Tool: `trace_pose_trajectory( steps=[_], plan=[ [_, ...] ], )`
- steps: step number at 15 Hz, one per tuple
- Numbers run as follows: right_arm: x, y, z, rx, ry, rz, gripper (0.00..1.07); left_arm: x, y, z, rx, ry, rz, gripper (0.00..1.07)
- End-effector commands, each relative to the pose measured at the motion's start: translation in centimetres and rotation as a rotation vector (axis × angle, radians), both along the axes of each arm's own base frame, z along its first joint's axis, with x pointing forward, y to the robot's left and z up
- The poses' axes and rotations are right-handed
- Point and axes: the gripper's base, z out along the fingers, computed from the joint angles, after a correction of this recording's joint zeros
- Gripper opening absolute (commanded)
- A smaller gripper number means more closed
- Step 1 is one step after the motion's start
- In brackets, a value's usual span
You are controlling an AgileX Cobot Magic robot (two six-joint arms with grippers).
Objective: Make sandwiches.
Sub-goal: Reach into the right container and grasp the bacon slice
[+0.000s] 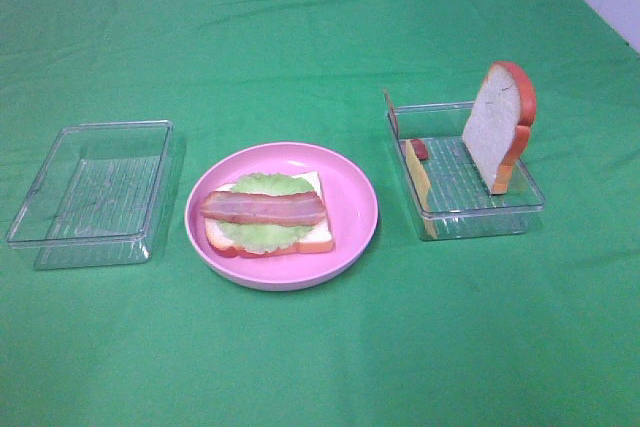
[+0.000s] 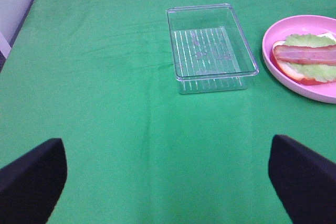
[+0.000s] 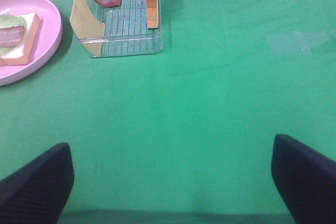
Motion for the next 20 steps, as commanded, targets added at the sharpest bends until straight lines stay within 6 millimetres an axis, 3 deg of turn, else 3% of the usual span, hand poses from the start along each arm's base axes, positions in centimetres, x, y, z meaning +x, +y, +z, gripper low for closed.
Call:
trace_pose_trajectory(
  steps=[1, 3, 5, 7, 8, 9, 13, 14, 15, 17, 20],
  plan=[
    [0.1, -0.1, 0.3, -0.019, -0.017, -0.002, 0.99, -0.1, 0.0, 0.1, -0.005, -0.029, 0.005, 0.98],
    [1.4, -0.1, 1.4, -0.015, 0.040, -0.004, 0.99, -0.1, 0.0, 0.1, -0.005, -0.029, 0.005, 0.98],
    [4.8, 0.1, 3.9, 0.004, 0.164, -0.016, 0.99, -0.1, 0.0, 0.1, -0.005, -0.029, 0.005, 0.98],
    [9.5, 0.6, 6.5, 0.041, 0.300, 0.003, 0.99, -0.1, 0.0, 0.1, -0.004, -0.029, 0.005, 0.98],
    [13.5, 0.9, 8.7, 0.056, 0.336, 0.013, 0.99, -0.1, 0.0, 0.1, -0.004, -0.029, 0.005, 0.98],
    [16.2, 1.0, 9.5, 0.053, 0.374, 0.018, 0.99, -0.1, 0.0, 0.1, -0.004, -0.029, 0.005, 0.98],
    [26.1, 1.3, 11.7, 0.047, 0.592, 0.025, 0.99, -0.1, 0.0, 0.1, 0.001, -0.029, 0.003, 0.98],
    [27.4, 1.3, 11.8, 0.047, 0.614, 0.026, 0.99, -0.1, 0.0, 0.1, 0.001, -0.029, 0.003, 0.98],
    [30.8, 1.7, 11.9, 0.067, 0.638, 0.035, 0.99, -0.1, 0.0, 0.1, 0.003, -0.029, 0.003, 0.98],
    [34.4, 4.1, 11.9, 0.069, 0.627, 0.083, 0.99, -0.1, 0.0, 0.1, 0.004, -0.029, 0.002, 0.98],
    [38.4, 10.1, 10.5, 0.051, 0.623, 0.162, 0.99, -0.1, 0.0, 0.1, 0.005, -0.029, 0.004, 0.98]
  ],
)
